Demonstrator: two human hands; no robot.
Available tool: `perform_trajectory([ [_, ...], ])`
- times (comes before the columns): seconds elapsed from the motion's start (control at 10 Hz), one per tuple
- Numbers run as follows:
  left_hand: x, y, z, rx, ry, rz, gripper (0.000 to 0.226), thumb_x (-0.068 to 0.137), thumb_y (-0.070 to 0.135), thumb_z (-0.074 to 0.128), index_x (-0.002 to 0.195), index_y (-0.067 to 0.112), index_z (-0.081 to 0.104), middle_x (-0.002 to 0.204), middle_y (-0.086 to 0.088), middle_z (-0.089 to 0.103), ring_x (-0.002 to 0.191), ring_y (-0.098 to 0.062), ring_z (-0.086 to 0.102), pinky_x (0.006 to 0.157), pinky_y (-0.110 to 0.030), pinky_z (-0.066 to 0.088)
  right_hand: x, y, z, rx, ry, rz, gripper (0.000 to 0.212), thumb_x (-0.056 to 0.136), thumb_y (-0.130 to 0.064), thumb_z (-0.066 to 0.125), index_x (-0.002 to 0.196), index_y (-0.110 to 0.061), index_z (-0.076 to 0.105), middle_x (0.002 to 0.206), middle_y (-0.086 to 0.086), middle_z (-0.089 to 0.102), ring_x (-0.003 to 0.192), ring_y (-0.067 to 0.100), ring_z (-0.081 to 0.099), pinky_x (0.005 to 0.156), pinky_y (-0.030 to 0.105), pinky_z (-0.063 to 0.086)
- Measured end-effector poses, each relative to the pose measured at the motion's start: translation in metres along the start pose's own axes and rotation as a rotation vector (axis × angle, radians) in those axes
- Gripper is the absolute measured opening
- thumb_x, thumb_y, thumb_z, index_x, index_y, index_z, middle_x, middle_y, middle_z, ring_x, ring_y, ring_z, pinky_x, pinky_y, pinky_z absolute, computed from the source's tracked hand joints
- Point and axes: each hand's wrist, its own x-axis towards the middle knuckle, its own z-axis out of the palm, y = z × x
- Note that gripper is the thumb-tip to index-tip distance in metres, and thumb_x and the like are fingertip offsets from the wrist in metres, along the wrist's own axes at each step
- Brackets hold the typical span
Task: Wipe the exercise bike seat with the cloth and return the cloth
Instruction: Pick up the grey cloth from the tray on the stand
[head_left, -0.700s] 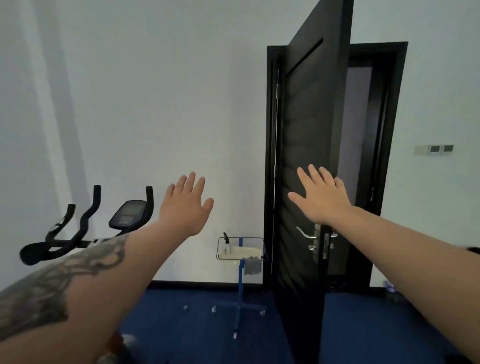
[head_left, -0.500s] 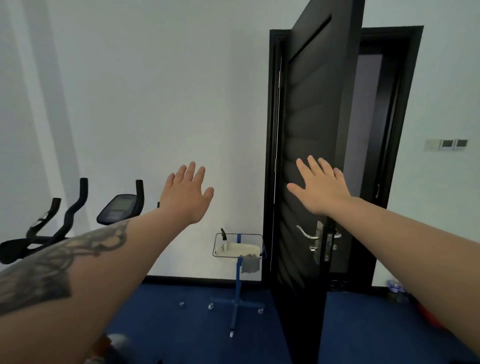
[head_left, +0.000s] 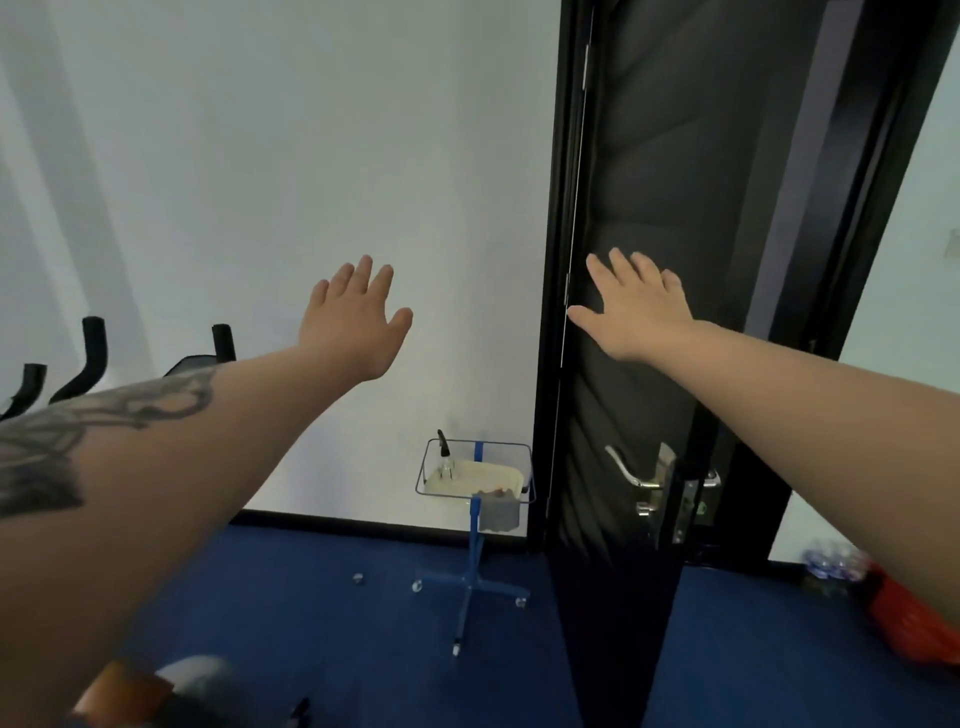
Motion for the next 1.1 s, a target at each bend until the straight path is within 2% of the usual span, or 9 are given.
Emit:
perform_trajectory([
  [0.6, 0.239, -0.037, 0.176, -0.040, -0.041, 0.060, 0.063, 0.094, 0.047, 0.022, 0.148, 0.019, 0.008, 0.159, -0.006, 0.002, 0.145, -0.023, 0.000, 0.117, -0.041, 0.003, 0.235, -0.034, 0.145, 0.028, -0.007, 0.042, 0.070, 0.097, -0.053, 0.029, 0.153, -0.024, -0.001, 0.162, 0.004, -0.003, 0.148, 0.024, -0.006, 0.119, 0.046, 0.001],
  [0.8, 0.298, -0.011, 0.253, -0.081, -0.089, 0.103, 0.062, 0.095, 0.046, 0.023, 0.148, 0.019, 0.007, 0.159, -0.005, 0.001, 0.145, -0.023, 0.000, 0.117, -0.040, 0.002, 0.296, -0.014, 0.211, 0.028, -0.073, 0.085, 0.070, 0.097, -0.053, 0.027, 0.153, -0.023, -0.002, 0.162, 0.004, -0.003, 0.148, 0.023, -0.005, 0.120, 0.046, 0.001],
  [1.0, 0.352, 0.017, 0.341, -0.117, -0.104, 0.109, 0.062, 0.094, 0.046, 0.023, 0.148, 0.020, 0.008, 0.159, -0.004, 0.002, 0.145, -0.022, 0.000, 0.116, -0.039, 0.003, 0.372, 0.001, 0.290, 0.063, -0.109, 0.055, 0.070, 0.097, -0.052, 0.028, 0.153, -0.024, -0.001, 0.163, 0.003, -0.002, 0.148, 0.023, -0.004, 0.119, 0.046, 0.001],
  [1.1, 0.373, 0.031, 0.392, -0.133, -0.165, 0.071, 0.062, 0.094, 0.046, 0.023, 0.148, 0.020, 0.008, 0.159, -0.004, 0.002, 0.145, -0.021, 0.000, 0.116, -0.039, 0.004, 0.405, 0.010, 0.334, 0.104, -0.163, 0.034, 0.070, 0.097, -0.052, 0.028, 0.153, -0.024, -0.002, 0.163, 0.002, -0.004, 0.148, 0.022, -0.006, 0.119, 0.045, 0.000],
])
